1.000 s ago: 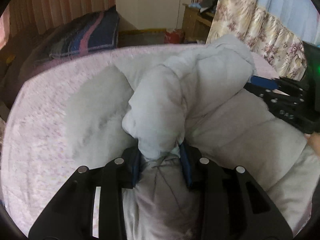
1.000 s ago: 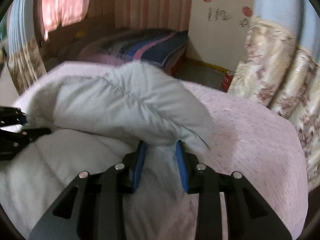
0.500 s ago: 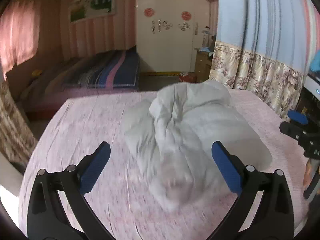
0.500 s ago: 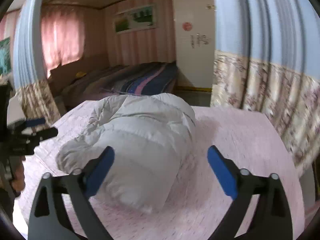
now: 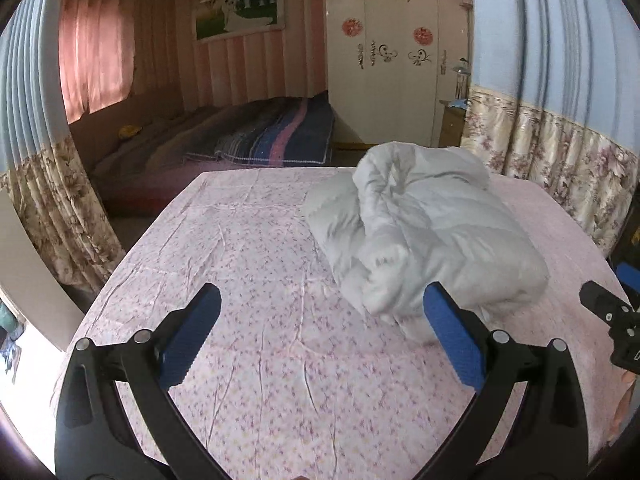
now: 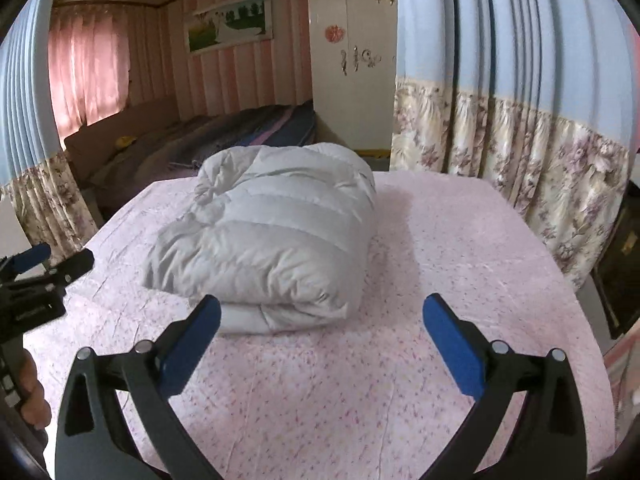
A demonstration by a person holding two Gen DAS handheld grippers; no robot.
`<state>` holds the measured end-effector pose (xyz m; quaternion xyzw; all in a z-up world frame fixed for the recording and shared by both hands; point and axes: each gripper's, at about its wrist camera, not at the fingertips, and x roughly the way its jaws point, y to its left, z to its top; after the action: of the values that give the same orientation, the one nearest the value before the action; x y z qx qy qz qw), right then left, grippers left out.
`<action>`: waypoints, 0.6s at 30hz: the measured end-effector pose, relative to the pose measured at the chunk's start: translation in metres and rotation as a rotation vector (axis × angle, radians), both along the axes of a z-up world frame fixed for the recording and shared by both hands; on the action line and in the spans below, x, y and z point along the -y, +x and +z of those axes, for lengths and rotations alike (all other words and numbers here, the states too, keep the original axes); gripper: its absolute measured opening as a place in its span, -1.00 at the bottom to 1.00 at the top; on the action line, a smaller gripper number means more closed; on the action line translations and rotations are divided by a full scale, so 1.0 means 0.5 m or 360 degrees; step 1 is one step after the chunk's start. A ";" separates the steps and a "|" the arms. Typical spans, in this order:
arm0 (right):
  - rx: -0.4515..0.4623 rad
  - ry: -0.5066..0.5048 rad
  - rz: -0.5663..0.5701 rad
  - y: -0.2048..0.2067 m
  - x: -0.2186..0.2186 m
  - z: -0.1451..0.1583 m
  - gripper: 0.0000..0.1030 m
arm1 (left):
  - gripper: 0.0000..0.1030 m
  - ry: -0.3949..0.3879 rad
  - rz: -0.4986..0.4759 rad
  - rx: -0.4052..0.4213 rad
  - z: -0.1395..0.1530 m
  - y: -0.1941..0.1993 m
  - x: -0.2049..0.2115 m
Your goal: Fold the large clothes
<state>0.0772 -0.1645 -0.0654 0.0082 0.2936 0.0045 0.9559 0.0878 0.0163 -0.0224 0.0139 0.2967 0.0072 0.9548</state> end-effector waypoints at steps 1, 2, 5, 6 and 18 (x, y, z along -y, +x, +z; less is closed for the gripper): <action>0.0022 0.0011 -0.0007 -0.017 -0.003 0.006 0.96 | 0.94 0.0001 -0.0018 -0.0001 0.000 -0.014 0.005; 0.0039 0.0016 -0.0010 -0.028 -0.005 0.011 0.96 | 0.94 0.0003 -0.0020 0.0003 0.001 -0.024 0.010; 0.0121 -0.0002 -0.0037 -0.066 -0.011 0.025 0.96 | 0.94 -0.0012 -0.0032 0.0025 0.007 -0.053 0.016; 0.0138 -0.0014 -0.0041 -0.076 -0.013 0.026 0.96 | 0.94 -0.0022 -0.0037 0.0036 0.009 -0.064 0.017; 0.0243 0.0002 -0.0093 -0.130 -0.008 -0.010 0.96 | 0.94 0.0016 0.0011 0.0108 -0.013 -0.125 0.025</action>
<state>0.0119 -0.1607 -0.0702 0.0170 0.2194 -0.0225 0.9752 0.0253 0.0036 -0.0291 0.0173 0.2640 0.0126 0.9643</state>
